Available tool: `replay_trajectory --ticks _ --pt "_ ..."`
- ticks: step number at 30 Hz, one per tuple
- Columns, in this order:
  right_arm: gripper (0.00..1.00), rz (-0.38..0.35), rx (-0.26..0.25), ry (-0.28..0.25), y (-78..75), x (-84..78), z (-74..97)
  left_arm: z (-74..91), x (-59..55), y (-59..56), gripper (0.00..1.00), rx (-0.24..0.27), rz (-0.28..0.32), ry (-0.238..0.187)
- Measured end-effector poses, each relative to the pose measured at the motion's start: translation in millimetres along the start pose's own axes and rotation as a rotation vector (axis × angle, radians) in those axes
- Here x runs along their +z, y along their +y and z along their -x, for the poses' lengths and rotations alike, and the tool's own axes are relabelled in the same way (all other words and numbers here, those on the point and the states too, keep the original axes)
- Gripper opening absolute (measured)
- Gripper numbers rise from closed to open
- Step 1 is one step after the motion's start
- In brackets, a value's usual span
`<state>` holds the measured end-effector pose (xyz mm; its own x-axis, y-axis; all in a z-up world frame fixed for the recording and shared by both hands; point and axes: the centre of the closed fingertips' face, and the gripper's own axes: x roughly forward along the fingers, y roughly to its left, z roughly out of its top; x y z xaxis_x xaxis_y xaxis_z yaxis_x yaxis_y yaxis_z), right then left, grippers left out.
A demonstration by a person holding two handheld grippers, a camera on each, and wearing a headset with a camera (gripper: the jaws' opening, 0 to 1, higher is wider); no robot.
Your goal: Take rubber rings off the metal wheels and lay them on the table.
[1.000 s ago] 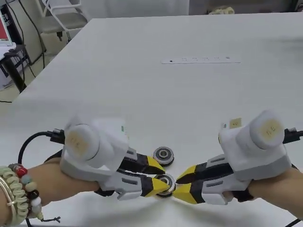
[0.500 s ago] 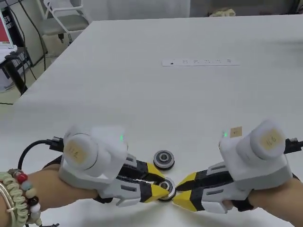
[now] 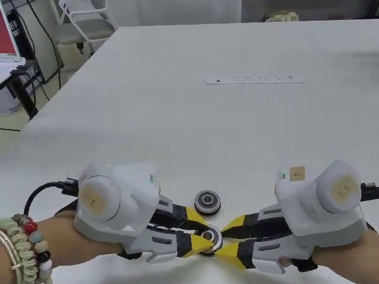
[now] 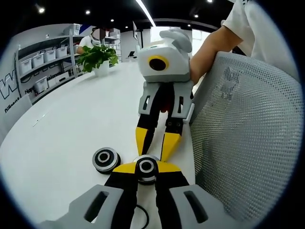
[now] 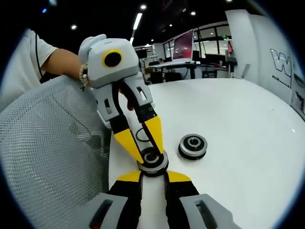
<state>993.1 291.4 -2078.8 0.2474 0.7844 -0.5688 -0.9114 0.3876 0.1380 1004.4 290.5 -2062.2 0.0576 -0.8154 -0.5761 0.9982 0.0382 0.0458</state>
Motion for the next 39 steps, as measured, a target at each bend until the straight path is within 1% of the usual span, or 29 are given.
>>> replay_trajectory --ticks 3,4,5,9,10,14,16,17,19,27,32,36,39 --pt "0.08 0.035 -0.008 0.004 0.3 -0.9 1.7 0.1 -0.2 0.0 0.08 0.003 0.002 -0.007" --pt "0.05 0.049 -0.025 0.009 -2.2 -1.4 1.5 0.0 -0.2 0.1 0.08 0.003 0.003 -0.009" --pt "0.04 0.053 -0.018 0.009 -1.1 -1.0 1.1 0.1 0.0 -0.2 0.08 0.004 0.004 -0.011" --pt "0.01 0.048 -0.028 0.011 -2.7 -1.4 1.7 0.2 0.2 -0.2 0.08 0.003 0.006 -0.013" --pt "0.0 0.036 -0.034 0.007 -3.2 -1.8 1.9 0.2 0.2 -0.2 0.08 0.002 0.006 -0.013" --pt "0.0 0.03 -0.04 0.013 -4.1 -2.7 2.1 0.0 0.4 -0.9 0.08 0.0 0.004 -0.012" --pt "0.0 -0.016 -0.04 0.011 -4.7 -2.7 2.8 -0.1 0.5 -1.2 0.08 0.0 0.004 -0.012" --pt "0.0 -0.059 -0.039 0.006 -4.9 -2.8 3.3 -0.2 0.6 -1.3 0.08 0.0 0.003 -0.012" --pt "0.0 -0.122 -0.034 -0.005 -5.7 -2.6 4.1 -0.3 1.0 -1.6 0.08 -0.001 0.002 -0.013" --pt "0.0 -0.295 -0.01 -0.045 -7.8 -2.2 6.7 0.0 1.1 -2.1 0.08 -0.001 -0.005 -0.015" --pt "0.0 -0.348 0.004 -0.068 -8.0 -1.3 8.0 0.2 0.9 -1.7 0.08 -0.001 -0.005 -0.019" --pt "0.0 -0.362 0.01 -0.077 -7.0 0.5 8.5 0.4 1.0 -1.7 0.08 -0.001 -0.005 -0.022" --pt "0.0 -0.372 0.01 -0.083 -9.1 1.1 10.7 0.5 0.9 -1.6 0.08 -0.001 -0.004 -0.022"
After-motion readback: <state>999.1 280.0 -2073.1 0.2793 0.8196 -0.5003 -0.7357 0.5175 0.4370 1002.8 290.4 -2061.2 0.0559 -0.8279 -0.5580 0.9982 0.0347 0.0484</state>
